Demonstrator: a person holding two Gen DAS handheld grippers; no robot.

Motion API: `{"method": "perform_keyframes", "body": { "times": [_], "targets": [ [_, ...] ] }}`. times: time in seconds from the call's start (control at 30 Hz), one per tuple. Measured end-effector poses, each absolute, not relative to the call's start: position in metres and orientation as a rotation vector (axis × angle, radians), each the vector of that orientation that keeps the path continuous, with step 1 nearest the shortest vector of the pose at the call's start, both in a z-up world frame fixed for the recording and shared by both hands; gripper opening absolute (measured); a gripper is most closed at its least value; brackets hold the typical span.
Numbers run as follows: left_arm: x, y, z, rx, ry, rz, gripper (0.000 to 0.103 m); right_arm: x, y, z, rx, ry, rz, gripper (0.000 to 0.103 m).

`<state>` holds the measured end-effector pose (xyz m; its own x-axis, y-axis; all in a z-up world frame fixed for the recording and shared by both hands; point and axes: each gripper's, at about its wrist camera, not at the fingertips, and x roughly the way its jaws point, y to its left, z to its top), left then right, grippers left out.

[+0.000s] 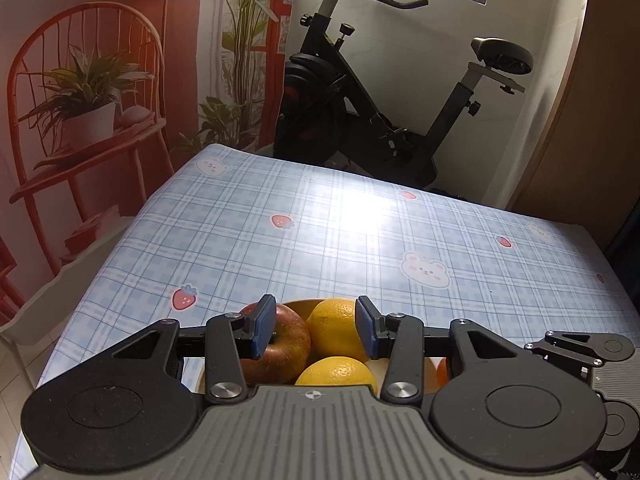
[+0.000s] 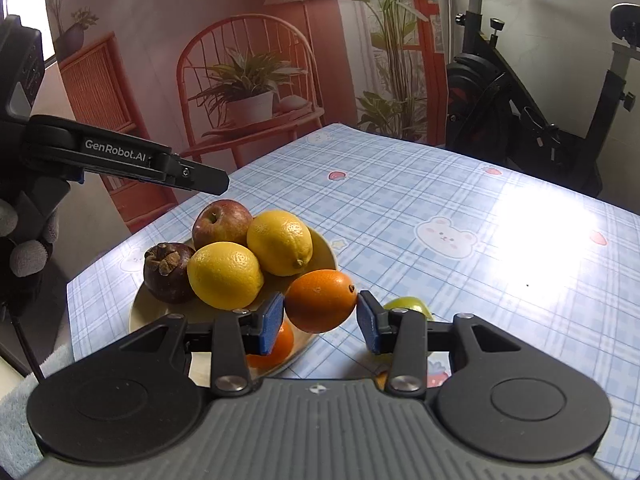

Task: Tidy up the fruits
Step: 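Lower both tangerines onto the plate and open both grippers, then move both tools back to the small brown kiwis on the cloth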

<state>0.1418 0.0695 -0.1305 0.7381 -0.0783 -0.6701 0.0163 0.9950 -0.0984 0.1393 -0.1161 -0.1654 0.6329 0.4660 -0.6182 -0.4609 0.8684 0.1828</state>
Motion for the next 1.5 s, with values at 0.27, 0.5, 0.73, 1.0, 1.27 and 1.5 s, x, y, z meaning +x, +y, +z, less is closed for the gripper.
{"method": "perform_keyframes", "body": {
  "times": [0.27,0.5,0.73,1.0,1.27,1.5],
  "targets": [
    [0.14,0.08,-0.135,-0.104,0.747,-0.031,0.046,0.159,-0.093,-0.178,-0.032,0.757,0.552,0.044],
    [0.143,0.073,-0.138,-0.104,0.755,-0.037,0.046,0.16,-0.092,-0.176,-0.045,0.752,0.553,0.045],
    [0.141,0.066,-0.138,-0.093,0.752,-0.061,0.046,0.143,-0.117,-0.168,-0.009,0.714,0.524,0.045],
    [0.142,0.047,-0.14,-0.083,0.749,-0.114,0.046,0.118,-0.169,-0.164,0.064,0.683,0.418,0.045],
    [0.146,0.027,-0.147,-0.073,0.762,-0.165,0.046,0.095,-0.211,-0.167,0.114,0.683,0.326,0.045],
    [0.146,0.017,-0.155,-0.063,0.782,-0.198,0.046,0.074,-0.212,-0.167,0.103,0.668,0.312,0.045]
  ]
}}
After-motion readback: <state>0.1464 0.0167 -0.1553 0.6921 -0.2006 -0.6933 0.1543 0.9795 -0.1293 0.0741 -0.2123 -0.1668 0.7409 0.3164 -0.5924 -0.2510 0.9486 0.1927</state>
